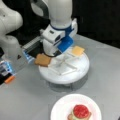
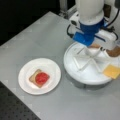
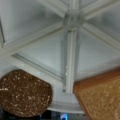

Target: Ingredient selection for cheeseburger or sandwich

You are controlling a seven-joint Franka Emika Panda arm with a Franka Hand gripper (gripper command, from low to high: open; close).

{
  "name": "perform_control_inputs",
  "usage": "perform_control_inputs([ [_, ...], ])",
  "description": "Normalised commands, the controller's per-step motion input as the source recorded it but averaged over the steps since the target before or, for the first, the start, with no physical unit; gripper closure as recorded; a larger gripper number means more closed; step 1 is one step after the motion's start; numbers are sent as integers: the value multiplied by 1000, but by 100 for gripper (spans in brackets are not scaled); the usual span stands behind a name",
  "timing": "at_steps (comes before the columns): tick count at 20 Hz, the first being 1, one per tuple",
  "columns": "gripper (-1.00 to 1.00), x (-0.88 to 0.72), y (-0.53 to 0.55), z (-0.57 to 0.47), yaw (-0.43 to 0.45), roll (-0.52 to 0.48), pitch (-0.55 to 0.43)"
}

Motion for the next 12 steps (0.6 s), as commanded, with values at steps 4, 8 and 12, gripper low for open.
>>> perform_control_inputs([
  [4, -100, -182, -53, -262, -94, -9, -232],
  [8, -100, -174, -54, -217, -89, -66, -226],
  [12, -100, -197, 35, -205, -126, -65, -206],
])
